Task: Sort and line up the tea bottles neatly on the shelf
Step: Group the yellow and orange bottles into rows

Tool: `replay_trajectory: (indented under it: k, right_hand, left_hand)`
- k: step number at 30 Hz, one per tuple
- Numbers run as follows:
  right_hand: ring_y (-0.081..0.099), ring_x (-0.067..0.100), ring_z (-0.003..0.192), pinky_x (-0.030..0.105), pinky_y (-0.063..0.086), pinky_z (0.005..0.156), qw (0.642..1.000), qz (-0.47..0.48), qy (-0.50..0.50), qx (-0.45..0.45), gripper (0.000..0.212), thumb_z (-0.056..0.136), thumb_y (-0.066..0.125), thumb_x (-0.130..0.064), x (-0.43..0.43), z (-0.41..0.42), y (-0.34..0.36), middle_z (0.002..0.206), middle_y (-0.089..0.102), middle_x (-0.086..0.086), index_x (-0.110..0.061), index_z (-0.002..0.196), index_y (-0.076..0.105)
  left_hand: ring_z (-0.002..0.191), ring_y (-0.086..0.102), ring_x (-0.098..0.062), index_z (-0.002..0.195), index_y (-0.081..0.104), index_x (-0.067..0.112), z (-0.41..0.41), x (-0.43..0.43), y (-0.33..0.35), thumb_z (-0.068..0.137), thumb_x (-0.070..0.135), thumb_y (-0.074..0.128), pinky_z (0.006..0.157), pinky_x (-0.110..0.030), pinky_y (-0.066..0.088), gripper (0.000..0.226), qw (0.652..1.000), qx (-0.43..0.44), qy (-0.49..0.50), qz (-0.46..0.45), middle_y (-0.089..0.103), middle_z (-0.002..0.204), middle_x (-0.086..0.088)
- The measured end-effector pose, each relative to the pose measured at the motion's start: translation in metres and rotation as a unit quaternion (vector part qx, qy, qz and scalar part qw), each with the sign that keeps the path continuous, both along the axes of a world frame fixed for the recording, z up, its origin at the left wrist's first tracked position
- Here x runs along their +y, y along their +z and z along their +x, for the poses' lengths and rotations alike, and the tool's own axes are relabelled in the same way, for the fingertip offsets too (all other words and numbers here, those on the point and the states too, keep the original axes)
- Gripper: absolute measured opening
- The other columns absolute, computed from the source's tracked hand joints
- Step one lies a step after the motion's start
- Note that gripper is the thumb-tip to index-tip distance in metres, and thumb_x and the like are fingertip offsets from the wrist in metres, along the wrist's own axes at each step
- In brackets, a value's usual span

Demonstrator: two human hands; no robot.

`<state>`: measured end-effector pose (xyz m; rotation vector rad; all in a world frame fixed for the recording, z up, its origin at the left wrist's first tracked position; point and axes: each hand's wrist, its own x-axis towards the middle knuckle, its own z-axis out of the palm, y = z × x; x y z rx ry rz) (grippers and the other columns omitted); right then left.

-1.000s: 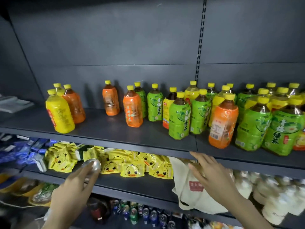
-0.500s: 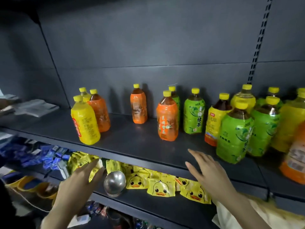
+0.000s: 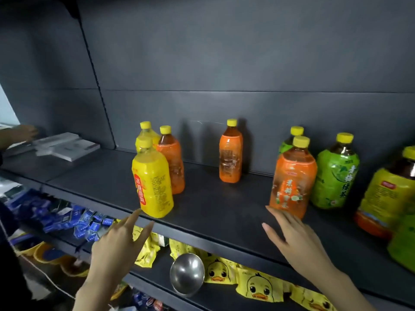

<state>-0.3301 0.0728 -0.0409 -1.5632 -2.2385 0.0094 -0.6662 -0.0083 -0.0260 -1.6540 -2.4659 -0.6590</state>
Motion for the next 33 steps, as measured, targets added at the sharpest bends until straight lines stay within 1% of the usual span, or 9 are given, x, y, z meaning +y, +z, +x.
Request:
replay_trajectory:
  k: [4, 9, 13, 17, 19, 22, 26, 30, 33]
  right_hand:
    - [0.038, 0.005, 0.13, 0.024, 0.035, 0.098, 0.998, -0.022, -0.044, 0.03, 0.058, 0.092, 0.022, -0.058, -0.005, -0.036, -0.003, 0.143, 0.04, -0.014, -0.034, 0.145, 0.027]
    - [0.043, 0.009, 0.127, 0.029, 0.041, 0.096, 0.993, -0.024, -0.1, 0.054, 0.07, 0.082, 0.018, -0.062, -0.003, -0.085, -0.008, 0.14, 0.046, -0.013, -0.032, 0.143, 0.034]
    - [0.043, 0.011, 0.128, 0.031, 0.04, 0.095, 0.988, -0.021, -0.132, 0.072, 0.063, 0.086, 0.026, -0.058, -0.003, -0.122, -0.009, 0.14, 0.046, -0.011, -0.031, 0.142, 0.034]
    - [0.041, 0.012, 0.129, 0.032, 0.04, 0.096, 0.985, -0.025, -0.133, 0.104, 0.056, 0.092, 0.033, -0.053, -0.001, -0.156, -0.008, 0.141, 0.044, -0.009, -0.03, 0.143, 0.033]
    - [0.039, 0.012, 0.129, 0.03, 0.04, 0.094, 0.986, -0.023, -0.118, 0.117, 0.061, 0.089, 0.03, -0.056, 0.003, -0.172, -0.006, 0.143, 0.041, -0.01, -0.03, 0.145, 0.03]
    - [0.033, 0.004, 0.13, 0.023, 0.035, 0.091, 0.984, -0.008, -0.068, 0.163, 0.062, 0.088, 0.031, -0.059, 0.013, -0.194, 0.002, 0.144, 0.031, -0.02, -0.038, 0.146, 0.02]
    - [0.023, -0.017, 0.126, 0.016, 0.031, 0.093, 0.958, -0.04, 0.043, 0.28, 0.06, 0.086, 0.04, -0.063, 0.029, -0.22, 0.017, 0.136, 0.015, -0.044, -0.064, 0.135, 0.005]
    - [0.024, -0.009, 0.135, 0.021, 0.033, 0.104, 0.909, -0.087, 0.136, 0.383, 0.079, 0.078, 0.054, -0.069, 0.045, -0.243, 0.021, 0.145, 0.018, -0.034, -0.061, 0.14, 0.005]
    - [0.033, -0.003, 0.133, 0.031, 0.041, 0.106, 0.881, -0.095, 0.163, 0.434, 0.087, 0.076, 0.066, -0.058, 0.056, -0.25, 0.023, 0.147, 0.027, -0.024, -0.056, 0.142, 0.008]
  left_hand:
    - [0.114, 0.056, -0.019, 0.141, 0.038, 0.033, -0.043, 0.025, -0.012, 0.082, 0.07, 0.03, 0.069, -0.035, 0.051, 0.07, 1.0, 0.001, -0.027, 0.01, 0.057, 0.13, 0.004]
    - [0.11, 0.059, -0.019, 0.142, 0.037, 0.03, -0.098, 0.055, -0.009, 0.075, 0.075, 0.027, 0.065, -0.034, 0.052, 0.081, 0.996, -0.007, -0.084, 0.025, 0.053, 0.135, 0.004]
    - [0.125, 0.046, -0.015, 0.147, 0.022, 0.034, -0.119, 0.075, -0.005, 0.074, 0.077, 0.032, 0.075, -0.035, 0.051, 0.085, 0.988, -0.025, -0.153, 0.026, 0.047, 0.139, 0.012]
    - [0.129, 0.043, -0.011, 0.147, 0.007, 0.044, -0.128, 0.103, -0.011, 0.067, 0.083, 0.049, 0.099, -0.044, 0.045, 0.098, 0.938, -0.213, -0.274, 0.013, 0.041, 0.145, 0.014]
    - [0.123, 0.049, -0.005, 0.146, 0.007, 0.047, -0.123, 0.114, -0.014, 0.065, 0.077, 0.062, 0.101, -0.043, 0.045, 0.102, 0.886, -0.33, -0.326, 0.011, 0.049, 0.137, 0.017]
    - [0.114, 0.056, -0.003, 0.147, 0.012, 0.04, -0.114, 0.122, -0.018, 0.068, 0.053, 0.073, 0.097, -0.037, 0.049, 0.101, 0.842, -0.413, -0.347, 0.022, 0.054, 0.131, 0.013]
    - [0.108, 0.056, 0.004, 0.146, 0.02, 0.035, -0.111, 0.126, -0.021, 0.068, 0.038, 0.077, 0.087, -0.019, 0.051, 0.096, 0.831, -0.436, -0.341, 0.05, 0.057, 0.125, 0.014]
    - [0.109, 0.055, 0.005, 0.142, 0.022, 0.039, -0.097, 0.127, -0.02, 0.07, 0.032, 0.077, 0.083, -0.015, 0.049, 0.091, 0.823, -0.436, -0.357, 0.068, 0.055, 0.125, 0.017]
    - [0.114, 0.053, 0.002, 0.145, 0.022, 0.035, -0.084, 0.131, -0.022, 0.074, 0.029, 0.075, 0.085, -0.014, 0.048, 0.089, 0.807, -0.437, -0.394, 0.059, 0.053, 0.129, 0.015]
